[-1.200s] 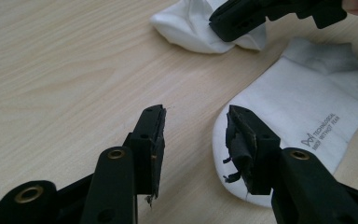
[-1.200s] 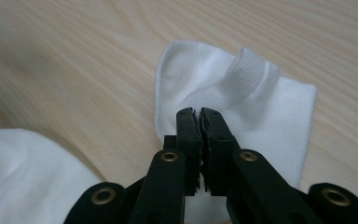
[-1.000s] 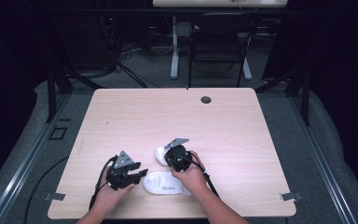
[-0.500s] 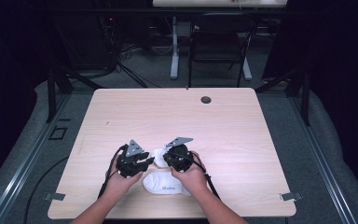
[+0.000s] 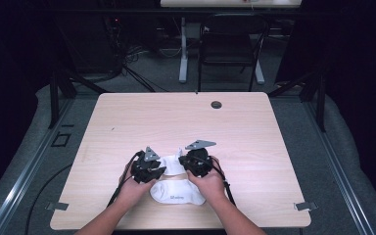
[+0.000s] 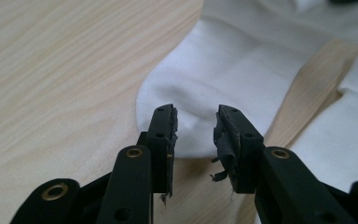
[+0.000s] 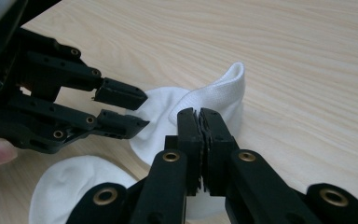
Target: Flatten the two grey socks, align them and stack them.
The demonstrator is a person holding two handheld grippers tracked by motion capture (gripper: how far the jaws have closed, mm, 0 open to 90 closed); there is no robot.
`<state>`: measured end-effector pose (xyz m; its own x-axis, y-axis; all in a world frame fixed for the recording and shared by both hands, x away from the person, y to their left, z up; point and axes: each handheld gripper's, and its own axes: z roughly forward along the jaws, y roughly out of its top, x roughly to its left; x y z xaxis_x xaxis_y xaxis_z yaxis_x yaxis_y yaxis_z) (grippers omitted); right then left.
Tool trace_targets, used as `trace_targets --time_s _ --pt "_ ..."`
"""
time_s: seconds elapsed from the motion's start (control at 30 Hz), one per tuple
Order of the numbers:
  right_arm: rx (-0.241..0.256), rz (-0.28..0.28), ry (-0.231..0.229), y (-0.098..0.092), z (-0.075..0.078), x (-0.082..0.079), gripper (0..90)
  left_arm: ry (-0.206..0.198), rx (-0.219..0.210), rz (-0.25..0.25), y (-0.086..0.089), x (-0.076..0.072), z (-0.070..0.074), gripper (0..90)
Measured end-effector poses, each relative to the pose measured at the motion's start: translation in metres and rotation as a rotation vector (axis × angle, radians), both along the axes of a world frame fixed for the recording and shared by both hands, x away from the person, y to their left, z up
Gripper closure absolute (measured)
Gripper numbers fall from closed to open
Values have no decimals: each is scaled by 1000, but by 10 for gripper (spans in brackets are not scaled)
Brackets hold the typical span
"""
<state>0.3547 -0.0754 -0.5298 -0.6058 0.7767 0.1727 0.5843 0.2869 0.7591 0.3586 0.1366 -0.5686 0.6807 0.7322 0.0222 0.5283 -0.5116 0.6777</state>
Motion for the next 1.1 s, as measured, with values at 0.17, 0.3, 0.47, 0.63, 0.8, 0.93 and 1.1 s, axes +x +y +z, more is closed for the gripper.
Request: trace_targets --time_s 0.17,0.3,0.47,0.63,0.8,0.93,1.1 --pt "2 -24 6 -13 -1 1 878 5 -1 1 2 0 -5 632" --pt "-9 -44 14 -23 -7 1 878 16 -17 7 3 1 -6 615" --pt "-21 -64 33 -37 -18 0 876 10 -21 -4 4 2 -7 631" --pt "-42 -76 56 -46 -26 0 857 8 -29 2 8 4 -7 717" --pt "-49 -119 56 -56 -26 1 794 4 -22 12 10 4 -7 826" --pt "-25 -161 -10 -60 -15 -2 789 2 -13 5 9 4 -7 855" --pt "-31 -60 -34 -43 -13 -2 766 2 -18 3 10 6 -7 861"
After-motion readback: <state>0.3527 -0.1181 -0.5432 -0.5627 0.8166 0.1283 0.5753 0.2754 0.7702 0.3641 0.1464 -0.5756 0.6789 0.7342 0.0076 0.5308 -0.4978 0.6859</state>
